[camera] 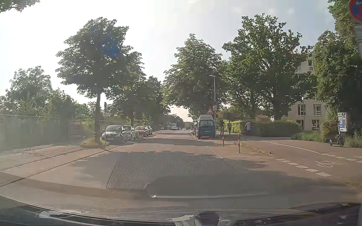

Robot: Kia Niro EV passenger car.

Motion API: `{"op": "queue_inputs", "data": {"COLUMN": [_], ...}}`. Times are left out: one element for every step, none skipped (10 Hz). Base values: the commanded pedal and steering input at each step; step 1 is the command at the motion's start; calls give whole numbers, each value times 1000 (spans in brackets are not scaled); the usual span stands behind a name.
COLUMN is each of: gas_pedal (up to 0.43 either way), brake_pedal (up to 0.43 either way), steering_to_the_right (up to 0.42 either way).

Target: Follow the waypoints while adhering to traffic rules and regulations

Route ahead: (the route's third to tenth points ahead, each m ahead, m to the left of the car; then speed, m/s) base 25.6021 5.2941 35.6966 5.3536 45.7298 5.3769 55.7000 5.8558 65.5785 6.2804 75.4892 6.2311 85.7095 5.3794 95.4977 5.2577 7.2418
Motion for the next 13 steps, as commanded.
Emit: {"op": "queue_inputs", "data": {"gas_pedal": [98,98,98,98,98,98,98,98,98,98,98,98,87], "brake_pedal": [0,0,0,0,0,0,0,0,0,0,0,0,0], "steering_to_the_right": [-1,-2,-4,-5,-7,-9,-10,-10,-11,-11,-11,-11,-11]}}
